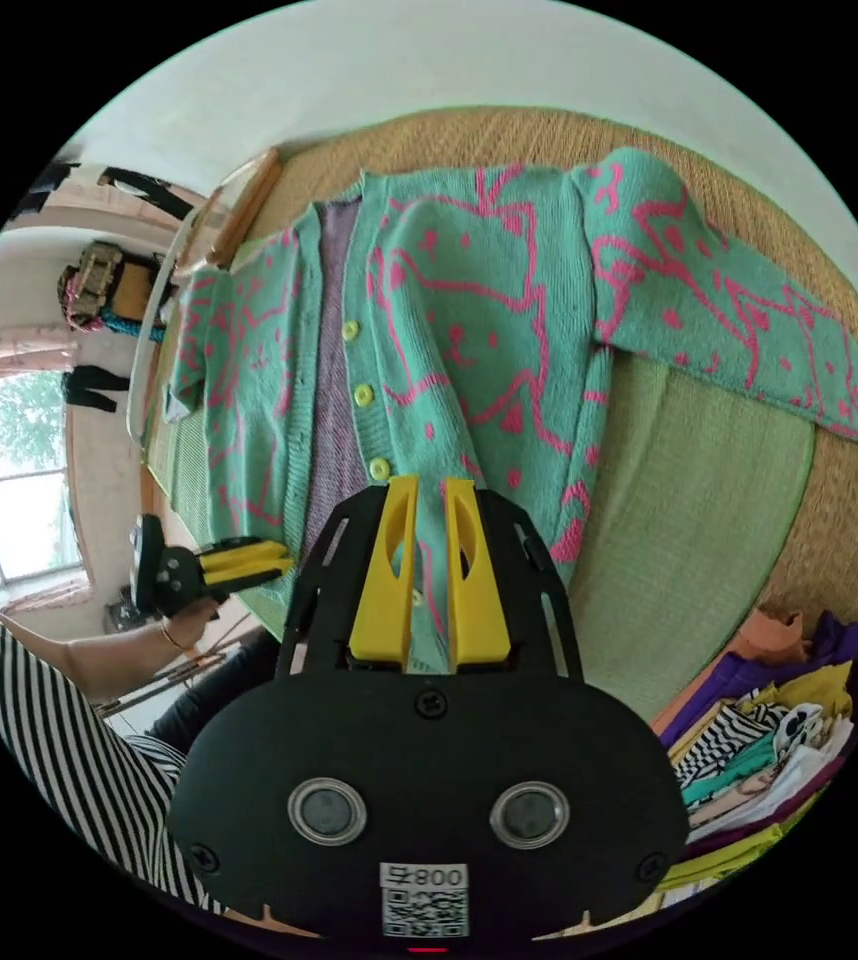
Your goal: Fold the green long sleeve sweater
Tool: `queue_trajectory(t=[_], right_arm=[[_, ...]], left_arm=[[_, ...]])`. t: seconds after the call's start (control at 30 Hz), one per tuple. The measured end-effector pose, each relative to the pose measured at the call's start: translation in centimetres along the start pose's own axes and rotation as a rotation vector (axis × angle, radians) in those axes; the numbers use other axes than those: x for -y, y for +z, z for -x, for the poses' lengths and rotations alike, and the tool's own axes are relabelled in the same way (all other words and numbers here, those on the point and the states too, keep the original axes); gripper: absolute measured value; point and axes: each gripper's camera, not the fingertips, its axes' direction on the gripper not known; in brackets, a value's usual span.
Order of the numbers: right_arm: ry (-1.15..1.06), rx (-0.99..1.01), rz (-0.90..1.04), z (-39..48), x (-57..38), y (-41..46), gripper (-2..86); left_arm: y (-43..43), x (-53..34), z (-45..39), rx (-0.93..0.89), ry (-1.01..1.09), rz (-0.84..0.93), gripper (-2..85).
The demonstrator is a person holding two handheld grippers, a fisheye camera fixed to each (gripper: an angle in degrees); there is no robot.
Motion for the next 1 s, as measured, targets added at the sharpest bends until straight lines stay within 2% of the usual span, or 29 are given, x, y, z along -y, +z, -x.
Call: queue_trajectory(t=[0.1,0.27,0.47,0.73,1.0], right_arm=[[-0.091,0.113,-0.050,1.9,3.5,0.2,7.2],[-0.225,0.134,-0.039,6.0,11.8,3.5,7.3],[-0.254,0.132,0.006,9.2,19.4,7.2,7.3],[-0.242,0.109,0.052,11.0,21.1,8.6,2.8],[-0.429,0.049,0.027,14.2,21.0,4.1,0.4]], left_arm=[[0.3,0.1,1.1,-0.087,-0.038,-0.009,2.1],[0.4,0.2,2.4,-0.177,-0.064,-0.025,1.6],[0.1,0.6,2.6,-0.208,-0.042,-0.048,1.5],[-0.5,1.5,4.1,-0.297,-0.049,-0.069,1.4],[-2.7,2.6,4.1,-0.368,0.008,-0.113,1.3]])
